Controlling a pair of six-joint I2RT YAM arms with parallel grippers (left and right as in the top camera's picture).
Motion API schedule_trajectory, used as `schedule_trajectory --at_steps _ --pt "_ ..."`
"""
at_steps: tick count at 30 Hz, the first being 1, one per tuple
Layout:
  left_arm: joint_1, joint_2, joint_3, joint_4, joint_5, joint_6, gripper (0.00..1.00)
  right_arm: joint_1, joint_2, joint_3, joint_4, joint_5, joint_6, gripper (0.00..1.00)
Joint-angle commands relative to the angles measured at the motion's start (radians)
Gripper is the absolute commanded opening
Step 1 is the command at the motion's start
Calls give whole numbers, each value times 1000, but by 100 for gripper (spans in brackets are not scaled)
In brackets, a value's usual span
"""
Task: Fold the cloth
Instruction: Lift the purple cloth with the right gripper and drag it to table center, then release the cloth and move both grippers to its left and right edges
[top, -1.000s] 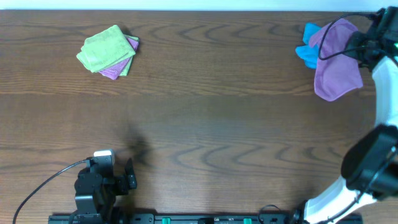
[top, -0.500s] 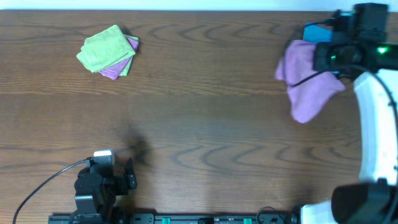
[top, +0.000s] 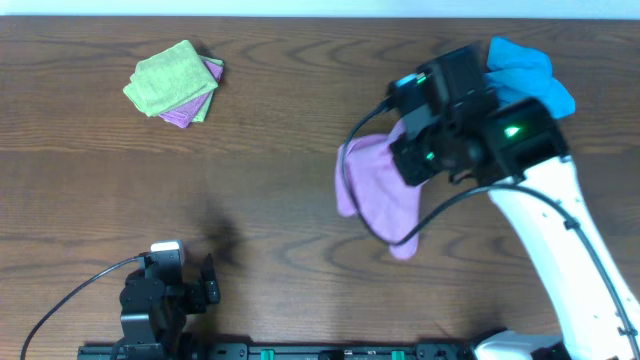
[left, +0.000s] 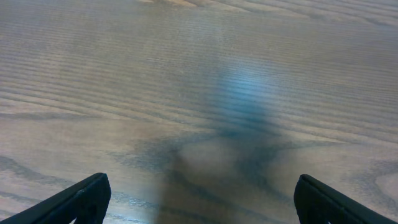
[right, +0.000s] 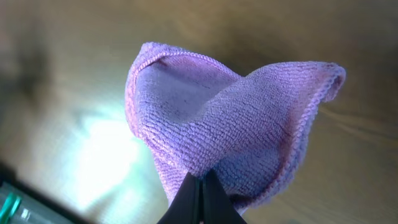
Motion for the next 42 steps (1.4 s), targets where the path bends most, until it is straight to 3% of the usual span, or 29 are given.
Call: schedule_trajectory --at_steps 1,11,18,21,22,23,26,32,36,42 --pt "-4 -6 -30 -43 -22 18 95 77 -19 13 -15 -3 15 1" --pt "-4 -6 -30 -43 -22 18 96 105 28 -77 127 -4 -12 1" --pt "-4 -6 -30 -43 -25 18 95 101 203 -207 593 61 -74 2" --pt "-4 -6 -30 -43 -26 18 96 106 304 -192 779 199 -50 44" --pt "-4 -6 -30 -43 -26 18 95 110 322 -179 787 253 -44 64" --pt "-4 -6 -30 -43 -26 18 95 113 333 -170 783 304 -44 97" --pt "-4 -6 -30 -43 -25 18 95 120 323 -166 761 403 -24 99" --pt "-4 -6 -30 -41 -25 18 95 115 229 -166 634 365 143 99" --pt "-4 -6 -30 -28 -21 18 95 71 150 -166 557 165 245 99" --pt "-4 -6 -30 40 47 -9 95 -125 84 -224 473 -142 251 95"
